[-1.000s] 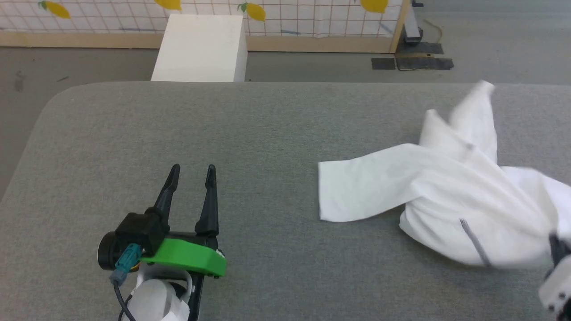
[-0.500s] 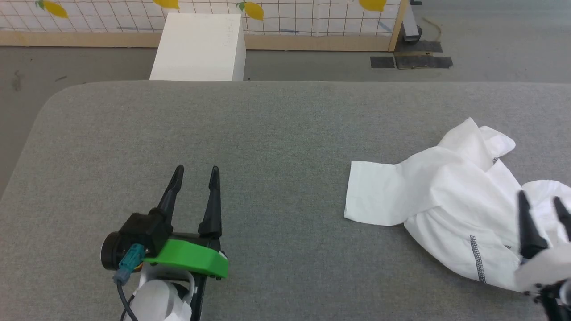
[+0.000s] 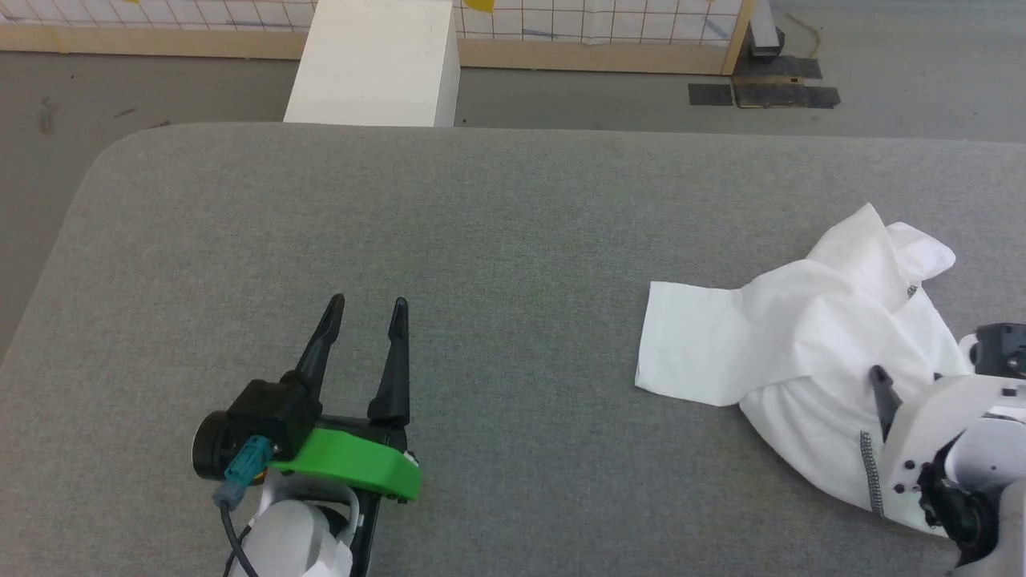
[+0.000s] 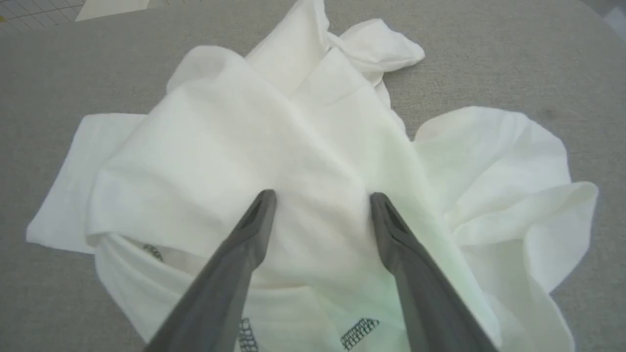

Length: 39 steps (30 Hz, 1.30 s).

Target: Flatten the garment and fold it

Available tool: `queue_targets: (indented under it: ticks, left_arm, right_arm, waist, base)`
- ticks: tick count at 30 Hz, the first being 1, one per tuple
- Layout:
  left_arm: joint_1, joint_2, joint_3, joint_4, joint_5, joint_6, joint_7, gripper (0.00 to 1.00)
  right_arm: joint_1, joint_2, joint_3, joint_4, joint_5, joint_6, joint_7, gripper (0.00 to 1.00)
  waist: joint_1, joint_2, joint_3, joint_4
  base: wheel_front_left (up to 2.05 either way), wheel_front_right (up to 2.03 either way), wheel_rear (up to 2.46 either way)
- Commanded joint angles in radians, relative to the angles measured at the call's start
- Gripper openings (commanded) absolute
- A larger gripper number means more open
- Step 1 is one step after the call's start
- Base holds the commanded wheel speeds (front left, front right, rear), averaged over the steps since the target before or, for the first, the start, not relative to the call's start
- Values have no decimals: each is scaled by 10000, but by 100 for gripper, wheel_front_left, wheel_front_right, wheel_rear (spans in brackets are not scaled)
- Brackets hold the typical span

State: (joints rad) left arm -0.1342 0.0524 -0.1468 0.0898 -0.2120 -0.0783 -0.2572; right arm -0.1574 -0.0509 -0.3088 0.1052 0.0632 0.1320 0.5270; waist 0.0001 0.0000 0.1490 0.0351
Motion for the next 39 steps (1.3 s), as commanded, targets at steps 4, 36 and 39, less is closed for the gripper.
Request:
queue_targets:
  ticks: [4, 36, 39]
  left_arm:
    - [-92, -22, 52, 11, 25, -28, -45, 100]
    - [43, -22, 272, -123, -80, 113, -45, 100]
    - [99, -22, 287, -151, -81, 81, -45, 100]
  right_arm:
    - [-125, 6, 373, 96, 81, -13, 182, 0]
    - [-764, 7, 6040, -1054, 3329, -13, -3755, 100]
    - [-211, 7, 4611, -1732, 2455, -13, -4741, 100]
  waist:
    - [-1, 0, -2, 46]
    - [-1, 0, -266, 887]
    - [-1, 0, -271, 637]
  base:
    - [0, 0, 0]
    - [0, 0, 0]
    - [0, 0, 0]
